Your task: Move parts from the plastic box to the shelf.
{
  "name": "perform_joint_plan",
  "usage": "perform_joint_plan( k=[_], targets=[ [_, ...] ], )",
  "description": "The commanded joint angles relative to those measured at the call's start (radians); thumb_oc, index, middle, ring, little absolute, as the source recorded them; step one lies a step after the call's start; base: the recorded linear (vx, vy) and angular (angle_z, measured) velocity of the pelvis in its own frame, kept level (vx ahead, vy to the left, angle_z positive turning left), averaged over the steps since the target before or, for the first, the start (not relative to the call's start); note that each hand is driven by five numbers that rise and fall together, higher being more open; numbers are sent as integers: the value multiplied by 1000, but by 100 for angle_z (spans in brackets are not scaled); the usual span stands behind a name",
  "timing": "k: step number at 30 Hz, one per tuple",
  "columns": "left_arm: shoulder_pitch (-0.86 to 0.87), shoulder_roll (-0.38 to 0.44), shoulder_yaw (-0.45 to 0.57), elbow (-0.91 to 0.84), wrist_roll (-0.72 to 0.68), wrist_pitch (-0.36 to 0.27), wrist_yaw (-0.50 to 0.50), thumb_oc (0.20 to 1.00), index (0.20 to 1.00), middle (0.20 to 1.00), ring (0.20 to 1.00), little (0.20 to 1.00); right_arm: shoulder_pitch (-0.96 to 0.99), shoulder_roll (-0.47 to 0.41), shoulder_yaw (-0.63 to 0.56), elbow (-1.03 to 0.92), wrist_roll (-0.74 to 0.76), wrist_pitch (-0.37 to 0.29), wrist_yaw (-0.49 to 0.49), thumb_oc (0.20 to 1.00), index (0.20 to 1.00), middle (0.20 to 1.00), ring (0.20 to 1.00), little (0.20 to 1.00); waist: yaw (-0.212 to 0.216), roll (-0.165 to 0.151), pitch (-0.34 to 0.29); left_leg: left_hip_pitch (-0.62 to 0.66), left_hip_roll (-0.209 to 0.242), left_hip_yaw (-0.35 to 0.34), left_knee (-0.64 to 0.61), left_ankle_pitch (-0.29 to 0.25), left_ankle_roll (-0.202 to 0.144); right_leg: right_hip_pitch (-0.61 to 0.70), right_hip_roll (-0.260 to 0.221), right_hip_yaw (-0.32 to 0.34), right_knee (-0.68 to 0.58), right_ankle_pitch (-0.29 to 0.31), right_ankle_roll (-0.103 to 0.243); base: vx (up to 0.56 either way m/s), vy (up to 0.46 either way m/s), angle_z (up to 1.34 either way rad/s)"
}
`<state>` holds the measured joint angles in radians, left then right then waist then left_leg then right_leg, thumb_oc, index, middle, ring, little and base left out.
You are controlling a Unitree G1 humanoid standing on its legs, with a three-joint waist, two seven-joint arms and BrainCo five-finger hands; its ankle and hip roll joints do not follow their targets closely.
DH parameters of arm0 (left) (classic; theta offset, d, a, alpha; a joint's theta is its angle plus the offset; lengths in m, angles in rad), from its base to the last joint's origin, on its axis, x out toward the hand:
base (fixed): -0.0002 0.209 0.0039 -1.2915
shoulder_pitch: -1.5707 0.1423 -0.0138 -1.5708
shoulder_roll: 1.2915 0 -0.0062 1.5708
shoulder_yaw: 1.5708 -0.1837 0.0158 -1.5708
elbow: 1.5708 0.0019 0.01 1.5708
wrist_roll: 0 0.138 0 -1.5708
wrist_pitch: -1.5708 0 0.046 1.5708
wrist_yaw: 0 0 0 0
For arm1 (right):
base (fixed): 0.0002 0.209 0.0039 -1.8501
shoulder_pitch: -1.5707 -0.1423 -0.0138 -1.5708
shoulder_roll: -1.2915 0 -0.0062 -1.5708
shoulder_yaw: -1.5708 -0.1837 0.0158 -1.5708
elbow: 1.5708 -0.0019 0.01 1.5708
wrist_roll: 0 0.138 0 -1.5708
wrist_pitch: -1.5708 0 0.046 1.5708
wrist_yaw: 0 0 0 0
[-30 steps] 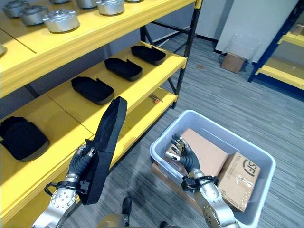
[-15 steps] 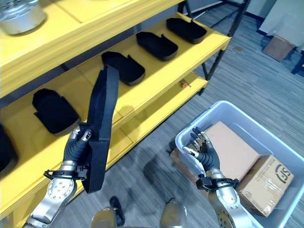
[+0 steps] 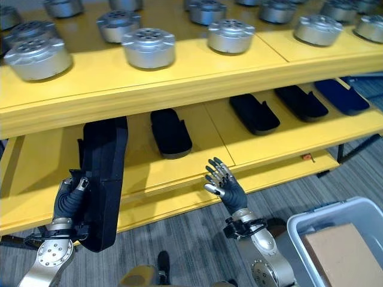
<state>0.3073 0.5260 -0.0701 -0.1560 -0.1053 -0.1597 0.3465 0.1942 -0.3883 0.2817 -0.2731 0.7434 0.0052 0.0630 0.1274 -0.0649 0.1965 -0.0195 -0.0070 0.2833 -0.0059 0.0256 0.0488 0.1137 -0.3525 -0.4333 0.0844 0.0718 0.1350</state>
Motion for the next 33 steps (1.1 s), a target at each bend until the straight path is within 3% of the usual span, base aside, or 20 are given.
perform_joint_plan(
  k=[1,5,7,9,11,12,13,14,15,17,21,28,31,33],
  targets=[
    [-67,17,32,-103,39,-59,-92,200,200,200,200,200,-20,-37,-23,-13,76,13,47,1000,1000,1000,1000,1000,-17,55,9,106,93,20,-67,-7,-94,2,67,-53,-23,-44,73,-129,220,24],
    [-68,36,20,-99,25,-63,-164,200,200,200,200,200,-46,-19,-8,-11,87,-1,76,1000,1000,1000,1000,1000,15,42,13,108,60,55,-73,-31,-68,-15,25,-125,-33,49,105,-144,181,5],
    [-77,36,11,-85,5,-27,-166,200,200,200,200,200,-74,-4,8,-5,76,-19,55,1000,1000,1000,1000,1000,26,39,22,118,50,94,-77,-51,-52,-41,-6,-187,1,82,110,-148,179,-32],
    [-109,40,-3,-47,3,-28,-142,200,200,200,200,200,-73,-1,0,-18,37,-27,25,1000,1000,1000,1000,1000,-2,46,22,108,26,54,-79,-59,-19,-80,63,-104,102,-2,88,-66,179,-18],
    [-101,38,-3,-37,-8,-40,-124,200,200,200,200,200,-58,-9,-7,-29,-26,-41,31,1000,1000,1000,1000,1000,-19,46,18,111,17,52,-81,-62,-9,-99,122,-74,145,-47,71,13,67,57],
    [-97,36,-3,-34,-21,-41,-116,200,200,200,200,200,-50,-18,-12,-36,-43,-44,35,1000,1000,1000,1000,1000,-29,41,19,114,10,39,-81,-65,-10,-96,163,-49,126,-66,62,61,-28,55],
    [-81,18,-11,-29,-47,-39,-93,200,200,200,200,200,-22,-42,-29,-47,-55,-51,57,1000,1000,1000,1000,1000,-56,29,18,105,-11,1,-81,-41,-15,-85,258,31,57,-64,24,126,-76,28],
    [-67,4,-20,-23,-45,-48,-80,200,200,200,200,200,3,-52,-42,-51,-58,-59,65,1000,1000,1000,1000,1000,-75,24,12,99,-23,-42,-81,-32,-20,-77,302,108,21,-66,6,141,-105,51],
    [-66,-5,-33,-17,-38,-62,-64,200,200,200,200,200,16,-56,-51,-51,-50,-65,69,1000,1000,1000,1000,1000,-87,21,7,91,-27,-68,-81,-25,-22,-74,314,156,-7,-66,-3,112,-96,76],
    [-98,-23,-57,-25,-52,-87,-55,200,200,200,200,200,-16,-56,-35,-16,-44,-112,54,1000,1000,1000,1000,1000,-80,19,14,62,-14,-88,-81,-9,-35,-80,322,179,-37,-92,-18,-41,-182,49],
    [-91,-40,-75,-39,-41,-89,-101,200,200,200,200,200,16,-48,-48,-14,-36,-107,61,1000,1000,1000,1000,1000,-84,15,9,71,-17,-104,-81,-16,-39,-56,321,195,-70,-85,-14,47,-145,11],
    [-57,-19,-100,-48,-64,-92,-93,200,200,200,200,200,66,-92,-69,-22,-175,-170,13,1000,1000,1000,1000,1000,-113,32,11,97,-24,-86,-64,-32,-38,-51,319,200,-48,-105,-17,54,-106,12],
    [-69,13,-102,-34,-60,-96,-114,200,200,200,200,200,55,-121,-94,-1,-167,-224,-10,1000,1000,1000,1000,1000,-131,37,33,78,-24,-36,32,-68,-38,-62,308,187,-17,-117,-26,-62,-160,7],
    [-89,20,-116,-30,-100,-93,-138,200,200,200,200,200,37,-141,-104,2,-189,-244,-51,1000,1000,1000,1000,1000,-146,30,65,33,3,28,205,-127,-53,-57,279,161,18,-129,-42,-73,-84,7]
  ],
)
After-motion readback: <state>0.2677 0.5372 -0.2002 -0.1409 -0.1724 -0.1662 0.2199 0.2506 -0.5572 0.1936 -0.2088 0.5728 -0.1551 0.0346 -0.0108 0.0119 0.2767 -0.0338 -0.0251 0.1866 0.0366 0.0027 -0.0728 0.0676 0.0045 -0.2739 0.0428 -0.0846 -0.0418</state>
